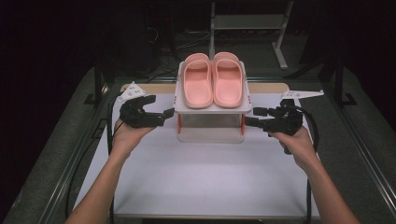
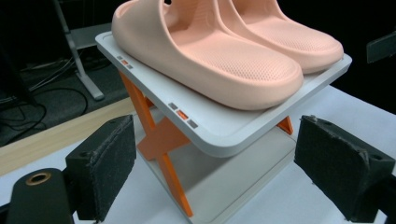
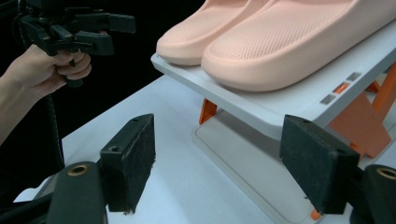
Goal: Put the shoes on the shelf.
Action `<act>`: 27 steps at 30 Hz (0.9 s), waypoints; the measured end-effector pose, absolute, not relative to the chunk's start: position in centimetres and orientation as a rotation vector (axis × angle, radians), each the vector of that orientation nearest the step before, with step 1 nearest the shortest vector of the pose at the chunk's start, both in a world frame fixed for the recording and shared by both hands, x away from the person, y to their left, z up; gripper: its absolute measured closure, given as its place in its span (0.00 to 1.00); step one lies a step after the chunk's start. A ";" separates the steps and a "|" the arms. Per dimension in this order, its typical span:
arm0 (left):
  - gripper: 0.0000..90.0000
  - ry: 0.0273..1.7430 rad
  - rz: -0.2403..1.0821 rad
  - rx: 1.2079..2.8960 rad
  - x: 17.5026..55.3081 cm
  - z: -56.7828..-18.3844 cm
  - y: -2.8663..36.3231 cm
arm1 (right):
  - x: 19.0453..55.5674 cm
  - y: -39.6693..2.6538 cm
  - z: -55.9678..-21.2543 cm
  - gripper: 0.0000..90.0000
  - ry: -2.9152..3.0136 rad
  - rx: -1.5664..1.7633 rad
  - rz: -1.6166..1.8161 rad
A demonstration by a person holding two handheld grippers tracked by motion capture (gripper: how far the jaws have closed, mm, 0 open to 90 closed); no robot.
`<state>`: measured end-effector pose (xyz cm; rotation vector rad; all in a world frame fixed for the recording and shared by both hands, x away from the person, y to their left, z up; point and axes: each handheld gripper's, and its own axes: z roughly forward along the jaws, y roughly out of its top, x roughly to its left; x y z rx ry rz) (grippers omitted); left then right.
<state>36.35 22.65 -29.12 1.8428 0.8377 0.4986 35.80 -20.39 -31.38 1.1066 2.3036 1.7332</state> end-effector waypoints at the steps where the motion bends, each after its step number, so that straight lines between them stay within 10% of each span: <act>1: 0.13 0.839 0.499 1.842 36.3 -29.2 22.7 | 35.7 -20.4 -31.5 0.28 2.307 1.112 1.730; 27: 0.12 0.885 0.468 1.838 34.7 -31.9 24.3 | 34.2 -20.8 -34.0 0.27 2.338 1.109 1.741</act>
